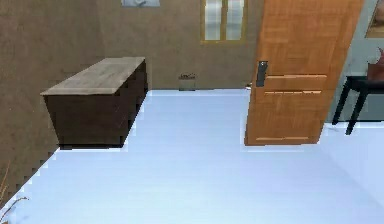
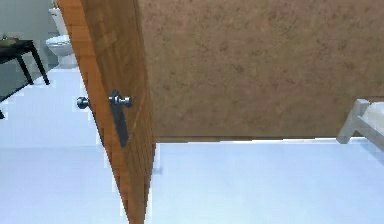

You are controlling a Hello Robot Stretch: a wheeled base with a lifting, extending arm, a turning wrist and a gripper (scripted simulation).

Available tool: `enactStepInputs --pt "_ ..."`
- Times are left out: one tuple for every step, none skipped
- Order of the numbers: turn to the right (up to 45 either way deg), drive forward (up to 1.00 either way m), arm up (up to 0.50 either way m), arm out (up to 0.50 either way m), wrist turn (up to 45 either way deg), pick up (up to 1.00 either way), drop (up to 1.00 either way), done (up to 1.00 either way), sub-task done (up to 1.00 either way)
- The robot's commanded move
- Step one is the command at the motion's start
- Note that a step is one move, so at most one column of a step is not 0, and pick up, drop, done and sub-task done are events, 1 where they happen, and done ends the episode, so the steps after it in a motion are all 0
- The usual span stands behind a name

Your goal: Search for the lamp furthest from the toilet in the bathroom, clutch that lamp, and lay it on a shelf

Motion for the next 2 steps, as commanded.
enactStepInputs --pt "0.0 0.65 0.00 0.00 0.0 0.00 0.00 0.00 0.00" --pt "45.0 0.00 0.00 0.00 0.0 0.00 0.00 0.00 0.00"
